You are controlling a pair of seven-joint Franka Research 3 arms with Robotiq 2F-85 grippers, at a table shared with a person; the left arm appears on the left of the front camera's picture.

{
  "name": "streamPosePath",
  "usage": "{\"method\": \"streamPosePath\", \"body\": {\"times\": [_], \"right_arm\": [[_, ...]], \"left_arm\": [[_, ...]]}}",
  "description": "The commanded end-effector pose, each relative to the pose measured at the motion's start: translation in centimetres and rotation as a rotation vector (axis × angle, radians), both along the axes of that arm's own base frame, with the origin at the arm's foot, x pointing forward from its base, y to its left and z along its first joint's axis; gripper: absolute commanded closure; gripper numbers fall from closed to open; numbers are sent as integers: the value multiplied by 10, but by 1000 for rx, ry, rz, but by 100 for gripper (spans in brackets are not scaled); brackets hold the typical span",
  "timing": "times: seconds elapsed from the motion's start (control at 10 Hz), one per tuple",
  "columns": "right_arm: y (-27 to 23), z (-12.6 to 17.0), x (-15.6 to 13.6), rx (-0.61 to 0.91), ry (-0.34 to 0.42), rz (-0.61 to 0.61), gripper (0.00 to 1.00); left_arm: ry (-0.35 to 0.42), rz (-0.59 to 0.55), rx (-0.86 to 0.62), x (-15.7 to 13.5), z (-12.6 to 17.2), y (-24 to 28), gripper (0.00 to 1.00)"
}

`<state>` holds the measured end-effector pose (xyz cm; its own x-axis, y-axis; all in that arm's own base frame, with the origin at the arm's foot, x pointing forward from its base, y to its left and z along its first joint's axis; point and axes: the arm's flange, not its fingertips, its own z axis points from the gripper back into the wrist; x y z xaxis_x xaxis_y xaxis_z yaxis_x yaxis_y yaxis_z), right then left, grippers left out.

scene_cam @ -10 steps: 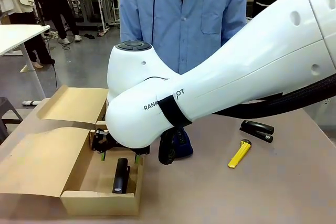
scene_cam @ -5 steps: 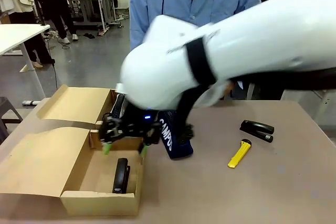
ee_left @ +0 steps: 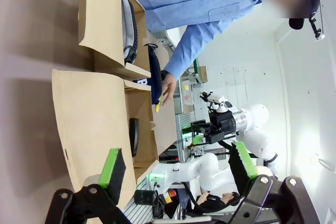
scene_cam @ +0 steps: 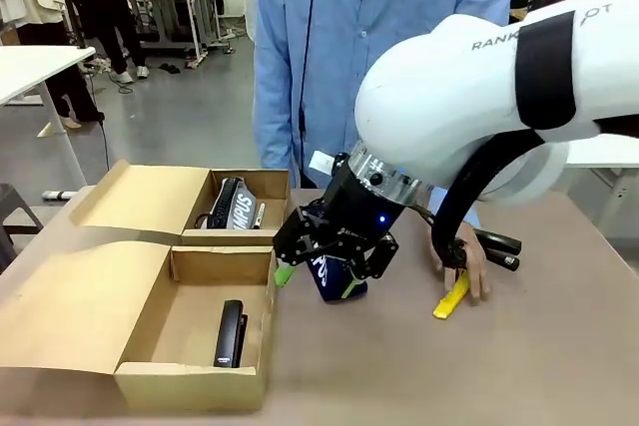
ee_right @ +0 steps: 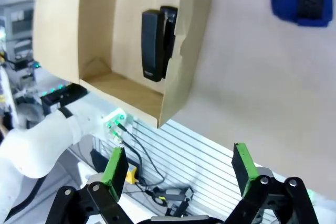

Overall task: Place items inside the box.
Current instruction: Pick up a Pencil pouch or Stapler and place it inside the Mailer Box closest to the robot.

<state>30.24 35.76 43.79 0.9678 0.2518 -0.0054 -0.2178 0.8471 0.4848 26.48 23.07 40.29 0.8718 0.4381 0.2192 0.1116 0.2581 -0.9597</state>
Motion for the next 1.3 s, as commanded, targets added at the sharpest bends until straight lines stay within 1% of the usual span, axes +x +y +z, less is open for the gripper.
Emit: {"method": "streamPosePath", "body": {"times": [0.0,0.2,0.5,0.7,0.8,0.9,1.0,1.2], "right_arm": [[19,0,11,-34,-5,28,0],[20,0,8,-36,-11,34,0],[21,-3,8,-46,5,49,0],[4,0,13,-5,33,77,0],[-18,0,19,31,67,105,0],[-54,-1,25,88,111,126,0],[-103,-4,29,138,163,143,0],[-200,-18,32,288,213,13,0]], "left_arm": [[-20,-8,-5,-1,0,-1,0],[-20,-8,-5,-1,0,-1,0],[-20,-8,-5,-1,0,-1,0],[-20,-8,-5,-1,0,-1,0],[-20,-8,-5,-1,0,-1,0],[-20,-8,-5,-1,0,-1,0],[-20,-8,-5,-1,0,-1,0],[-20,-8,-5,-1,0,-1,0]]}}
